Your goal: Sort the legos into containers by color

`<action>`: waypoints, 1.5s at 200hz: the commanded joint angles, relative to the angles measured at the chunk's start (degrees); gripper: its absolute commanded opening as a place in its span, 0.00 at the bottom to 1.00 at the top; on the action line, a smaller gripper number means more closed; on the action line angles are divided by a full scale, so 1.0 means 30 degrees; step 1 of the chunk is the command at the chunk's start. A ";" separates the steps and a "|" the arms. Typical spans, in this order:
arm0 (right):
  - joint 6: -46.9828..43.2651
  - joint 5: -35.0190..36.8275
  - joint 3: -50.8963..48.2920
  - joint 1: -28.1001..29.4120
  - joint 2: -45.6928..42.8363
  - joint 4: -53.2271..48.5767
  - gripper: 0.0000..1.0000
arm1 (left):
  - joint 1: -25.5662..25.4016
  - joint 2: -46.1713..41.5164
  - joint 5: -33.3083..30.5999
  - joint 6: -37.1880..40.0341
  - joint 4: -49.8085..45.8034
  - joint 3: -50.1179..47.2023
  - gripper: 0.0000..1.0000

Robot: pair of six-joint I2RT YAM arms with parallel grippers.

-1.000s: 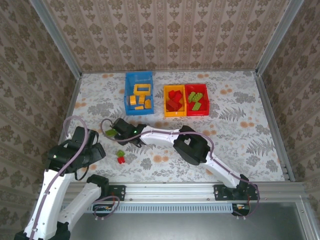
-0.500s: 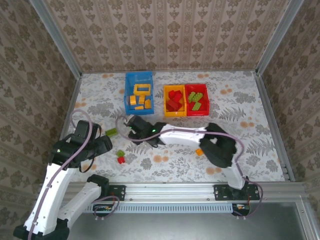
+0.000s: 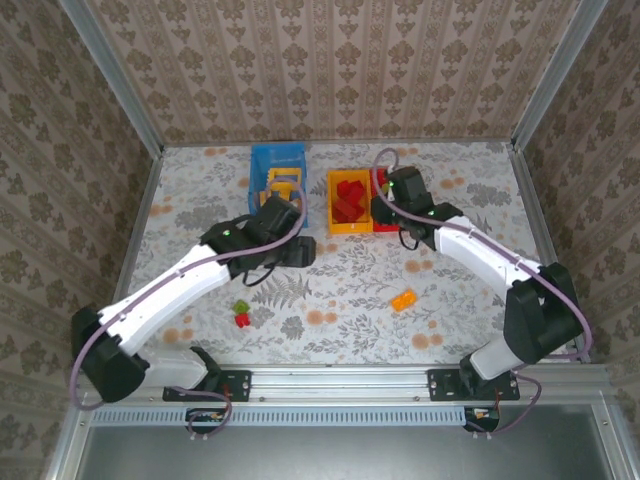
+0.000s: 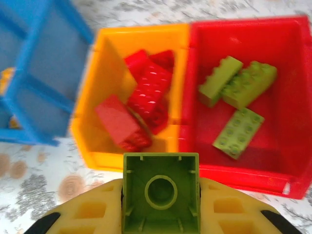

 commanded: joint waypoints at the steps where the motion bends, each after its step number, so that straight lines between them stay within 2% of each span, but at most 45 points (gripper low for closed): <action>1: 0.0690 -0.2547 0.1704 -0.1371 0.2322 -0.1606 0.17 | -0.0373 0.1211 0.0569 0.1480 0.1954 0.1358 0.68; 33: 0.1150 -0.3321 0.4502 -0.2631 0.5346 -0.3357 0.19 | -0.0799 0.3033 0.1831 0.3024 0.2621 0.1956 0.68; 64: 0.1700 -0.4106 0.4851 -0.3463 0.6295 -0.3509 0.23 | -0.1468 0.4182 0.3016 0.4865 0.3009 0.1817 0.68; 121: 0.0925 -0.4810 0.5135 -0.3691 0.5886 -0.3840 0.53 | -0.3235 0.6859 0.4157 0.7190 0.3050 0.2685 0.70; 144: 0.0784 -0.4669 0.5026 -0.3698 0.4831 -0.4163 0.60 | -0.4334 0.7931 0.3954 0.7868 0.3216 0.3511 0.73; 167: 0.0635 -0.4221 0.4979 -0.3719 0.3575 -0.4981 0.61 | -0.5274 0.8987 0.3706 0.8397 0.3481 0.4295 0.76; 211: 0.1373 -0.2725 0.3799 -0.4924 -0.0782 -0.7178 0.67 | -0.6832 1.1771 0.3490 0.9640 0.3509 0.6388 0.80; 263: 0.3197 -0.1923 0.1945 -0.5814 -0.5564 -0.9948 0.75 | -0.7652 1.5434 0.3778 1.0676 0.2592 0.9238 0.82; 300: 0.3530 -0.1912 0.1267 -0.5844 -0.6931 -1.0307 0.77 | -0.7832 1.7881 0.2407 1.0602 0.1513 1.1282 0.83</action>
